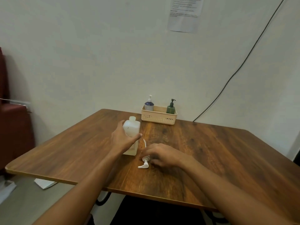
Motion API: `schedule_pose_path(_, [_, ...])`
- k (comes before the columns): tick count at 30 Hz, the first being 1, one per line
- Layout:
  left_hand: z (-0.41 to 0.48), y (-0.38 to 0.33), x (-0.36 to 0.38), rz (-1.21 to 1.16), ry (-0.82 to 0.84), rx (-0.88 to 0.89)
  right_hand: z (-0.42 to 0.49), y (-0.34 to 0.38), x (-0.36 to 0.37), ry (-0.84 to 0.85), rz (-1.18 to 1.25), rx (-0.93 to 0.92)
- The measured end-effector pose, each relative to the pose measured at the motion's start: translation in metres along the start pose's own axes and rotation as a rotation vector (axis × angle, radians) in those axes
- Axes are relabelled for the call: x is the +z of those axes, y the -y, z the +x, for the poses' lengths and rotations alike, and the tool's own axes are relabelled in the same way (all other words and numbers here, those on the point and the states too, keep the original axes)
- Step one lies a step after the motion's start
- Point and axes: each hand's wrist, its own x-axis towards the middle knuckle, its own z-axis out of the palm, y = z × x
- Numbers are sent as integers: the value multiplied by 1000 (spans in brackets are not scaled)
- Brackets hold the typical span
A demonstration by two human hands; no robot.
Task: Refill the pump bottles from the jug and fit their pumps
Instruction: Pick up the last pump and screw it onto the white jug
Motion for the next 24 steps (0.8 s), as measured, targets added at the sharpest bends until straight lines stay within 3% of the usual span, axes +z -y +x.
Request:
schedule_pose_path(12, [0, 1, -4, -12, -35, 61, 0, 3, -1, -85, -21, 19])
schedule_pose_path(24, [6, -39, -1, -76, -12, 236, -43, -15, -123, -577, 302, 192])
